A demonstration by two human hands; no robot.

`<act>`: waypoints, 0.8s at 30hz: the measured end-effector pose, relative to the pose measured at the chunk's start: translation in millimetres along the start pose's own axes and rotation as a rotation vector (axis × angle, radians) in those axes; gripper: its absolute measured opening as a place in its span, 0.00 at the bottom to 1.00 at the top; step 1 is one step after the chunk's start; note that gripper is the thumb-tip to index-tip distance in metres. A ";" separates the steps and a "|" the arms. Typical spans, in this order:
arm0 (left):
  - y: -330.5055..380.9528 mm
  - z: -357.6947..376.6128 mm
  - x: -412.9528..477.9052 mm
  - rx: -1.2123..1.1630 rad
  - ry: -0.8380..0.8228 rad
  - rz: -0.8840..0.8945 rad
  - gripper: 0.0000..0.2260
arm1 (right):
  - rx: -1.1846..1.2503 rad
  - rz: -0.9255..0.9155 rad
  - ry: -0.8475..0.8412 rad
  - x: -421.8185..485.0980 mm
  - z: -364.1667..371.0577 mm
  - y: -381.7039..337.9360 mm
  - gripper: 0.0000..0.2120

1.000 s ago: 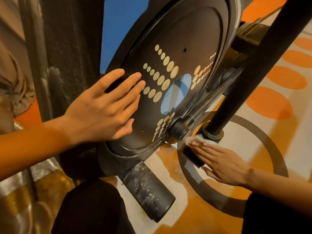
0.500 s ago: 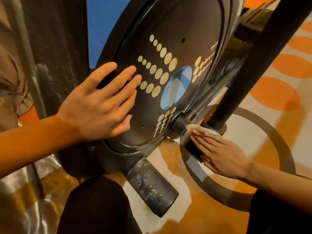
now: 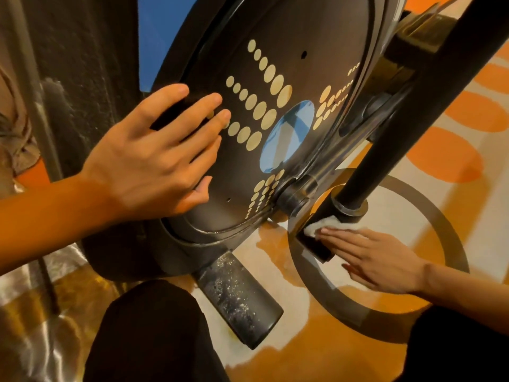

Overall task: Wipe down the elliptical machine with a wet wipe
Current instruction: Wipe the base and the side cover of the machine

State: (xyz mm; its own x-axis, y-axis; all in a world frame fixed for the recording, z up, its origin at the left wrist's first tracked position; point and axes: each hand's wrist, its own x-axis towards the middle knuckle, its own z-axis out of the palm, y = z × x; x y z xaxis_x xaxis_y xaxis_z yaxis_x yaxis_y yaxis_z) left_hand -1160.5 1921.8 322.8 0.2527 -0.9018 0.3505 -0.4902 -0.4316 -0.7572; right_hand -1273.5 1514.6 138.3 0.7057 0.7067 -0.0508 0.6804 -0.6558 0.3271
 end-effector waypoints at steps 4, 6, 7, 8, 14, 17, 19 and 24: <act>-0.8 0.9 -0.3 -0.014 0.003 0.009 0.22 | 0.037 0.096 0.013 9.2 0.7 6.9 0.28; -1.6 1.3 -0.9 -0.013 0.006 0.019 0.22 | 0.071 0.045 -0.089 10.9 24.4 -14.6 0.29; -1.8 0.9 -0.9 -0.011 0.004 0.024 0.23 | 0.078 0.014 -0.148 10.8 37.5 -27.2 0.30; -1.7 0.8 -0.4 -0.010 0.000 0.031 0.23 | 0.085 -0.008 -0.179 9.5 48.0 -36.6 0.31; -1.5 0.1 -0.3 -0.007 0.006 0.031 0.22 | 0.042 -0.268 -0.117 -4.8 36.9 12.6 0.31; -1.8 0.2 -0.8 -0.007 0.015 0.021 0.21 | 0.010 -0.300 -0.074 -10.0 31.4 42.1 0.30; -1.8 0.1 0.0 0.000 0.007 0.032 0.21 | 0.043 -0.278 -0.046 -6.6 37.2 33.9 0.31; -3.0 -0.8 0.9 0.037 -0.033 0.051 0.22 | 0.099 -0.216 -0.088 7.9 45.5 -22.5 0.31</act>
State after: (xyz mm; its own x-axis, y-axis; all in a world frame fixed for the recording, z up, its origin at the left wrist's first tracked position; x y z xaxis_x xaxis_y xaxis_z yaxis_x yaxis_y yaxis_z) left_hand -1159.4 1922.2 325.9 0.2563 -0.9211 0.2929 -0.4724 -0.3838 -0.7934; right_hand -1274.2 1522.9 87.7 0.5533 0.8103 -0.1931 0.8303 -0.5180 0.2055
